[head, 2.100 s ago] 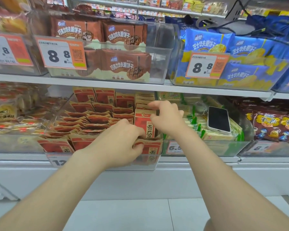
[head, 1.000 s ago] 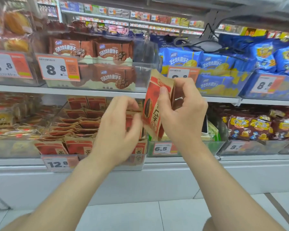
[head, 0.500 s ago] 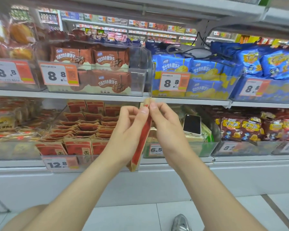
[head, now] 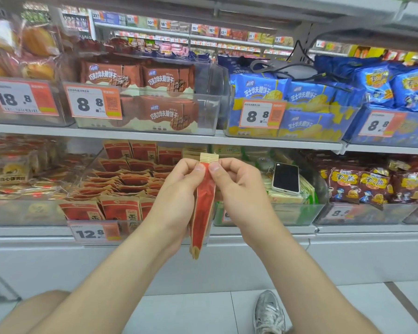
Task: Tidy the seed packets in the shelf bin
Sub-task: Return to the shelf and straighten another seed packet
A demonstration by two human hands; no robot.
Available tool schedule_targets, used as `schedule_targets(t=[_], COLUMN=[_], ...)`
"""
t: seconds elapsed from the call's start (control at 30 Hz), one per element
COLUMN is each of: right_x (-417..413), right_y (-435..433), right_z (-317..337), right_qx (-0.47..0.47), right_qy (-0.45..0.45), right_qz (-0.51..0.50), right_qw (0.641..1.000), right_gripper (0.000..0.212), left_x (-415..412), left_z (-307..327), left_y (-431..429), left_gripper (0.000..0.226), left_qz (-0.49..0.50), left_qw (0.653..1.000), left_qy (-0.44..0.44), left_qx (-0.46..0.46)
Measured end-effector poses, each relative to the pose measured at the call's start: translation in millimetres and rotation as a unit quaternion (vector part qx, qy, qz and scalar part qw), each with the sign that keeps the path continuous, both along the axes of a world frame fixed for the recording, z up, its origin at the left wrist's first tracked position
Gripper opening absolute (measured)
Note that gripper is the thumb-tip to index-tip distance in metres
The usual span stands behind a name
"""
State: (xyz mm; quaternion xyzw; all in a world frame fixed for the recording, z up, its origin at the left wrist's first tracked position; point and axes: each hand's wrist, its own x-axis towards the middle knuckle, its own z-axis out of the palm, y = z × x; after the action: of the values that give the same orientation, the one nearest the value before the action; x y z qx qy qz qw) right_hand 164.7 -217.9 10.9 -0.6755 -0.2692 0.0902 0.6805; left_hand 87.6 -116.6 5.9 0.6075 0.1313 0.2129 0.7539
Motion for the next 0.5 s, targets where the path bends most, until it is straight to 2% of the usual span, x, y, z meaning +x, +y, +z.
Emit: schedule_targets(t=[0.13,0.23,0.37,0.5], right_x=[1,-2,-7,-11], right_y=[-3,-6,-7,-9], right_z=[-1,0,-2,-5], right_qx=[0.011,-0.013,-0.087,-0.17], right_qy=[-0.012,-0.06,-0.09,-0.04], right_qz=[-0.01,0.002,0.05,0.159], right_qw=[1.0,0.998,0.991,0.972], right_gripper=[0.012,0.0,0.016,0.036], left_x=[1,1,3,2], left_z=[-1,0,4,9], left_y=[1,5,14,29], left_gripper=[0.022,0.02,0.021,0.028], left_qz=[0.008,0.016,0.082,0.111], left_qw=[1.0,0.999,0.993,0.982], left_qy=[-0.011,-0.025,-0.039,-0.048], left_qx=[-0.012,-0.038,-0.073,-0.144])
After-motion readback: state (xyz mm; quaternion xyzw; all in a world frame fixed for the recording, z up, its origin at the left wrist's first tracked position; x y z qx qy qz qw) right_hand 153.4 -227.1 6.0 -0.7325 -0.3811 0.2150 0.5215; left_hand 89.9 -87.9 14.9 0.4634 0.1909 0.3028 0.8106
